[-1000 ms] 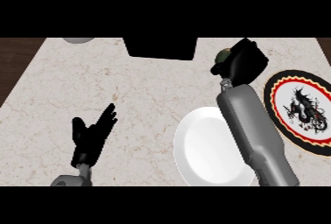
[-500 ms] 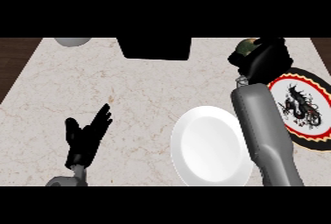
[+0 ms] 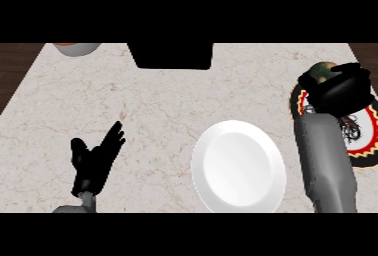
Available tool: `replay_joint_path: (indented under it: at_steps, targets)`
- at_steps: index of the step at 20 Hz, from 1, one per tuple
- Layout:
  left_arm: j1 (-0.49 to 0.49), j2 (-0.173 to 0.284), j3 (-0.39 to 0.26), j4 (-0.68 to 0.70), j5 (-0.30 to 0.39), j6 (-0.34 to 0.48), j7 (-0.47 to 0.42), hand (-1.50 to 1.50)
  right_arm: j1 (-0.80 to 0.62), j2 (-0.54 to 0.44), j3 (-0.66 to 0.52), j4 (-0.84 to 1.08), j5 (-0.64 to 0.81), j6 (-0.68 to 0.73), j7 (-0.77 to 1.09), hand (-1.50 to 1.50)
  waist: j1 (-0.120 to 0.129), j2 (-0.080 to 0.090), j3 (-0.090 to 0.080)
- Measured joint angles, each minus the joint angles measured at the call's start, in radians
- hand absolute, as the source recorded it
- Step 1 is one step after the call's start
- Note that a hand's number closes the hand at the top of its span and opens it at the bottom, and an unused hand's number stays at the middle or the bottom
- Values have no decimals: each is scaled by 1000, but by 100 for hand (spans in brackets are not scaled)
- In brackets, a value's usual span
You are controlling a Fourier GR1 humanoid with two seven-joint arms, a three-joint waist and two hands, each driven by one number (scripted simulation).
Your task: Pick the squash from the plate and place it in the plate
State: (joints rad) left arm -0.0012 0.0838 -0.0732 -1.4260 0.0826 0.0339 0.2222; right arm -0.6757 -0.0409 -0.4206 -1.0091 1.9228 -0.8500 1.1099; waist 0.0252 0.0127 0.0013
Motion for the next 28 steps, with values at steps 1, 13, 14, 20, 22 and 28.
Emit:
replay_joint_path:
  at_steps: [1, 13, 14, 20, 22, 28]
  targets:
    - [3, -2, -2, -2, -2, 3, 2, 0, 12, -2, -23, 1, 4, -21, -5, 150, -2, -1, 0]
    - [13, -7, 5, 5, -7, 4, -8, 0, 59, -186, -184, 216, -226, -275, -109, 150, -9, -6, 0]
    - [13, -3, 9, 5, -3, -2, -11, 0, 55, -203, -199, 240, -268, -274, -107, 150, -9, -6, 1]
    - [16, 10, 16, 1, 5, -17, -7, 0, 34, -270, -225, 420, -543, -219, -197, -150, -6, -4, 3]
    - [15, 5, 13, 0, 4, -15, -4, 0, 31, -287, -227, 454, -651, -211, -285, -150, -5, -3, 4]
    - [4, 3, 19, 20, 3, -16, -12, 0, 49, -293, -230, 421, -946, -233, -600, -150, -7, -2, 6]
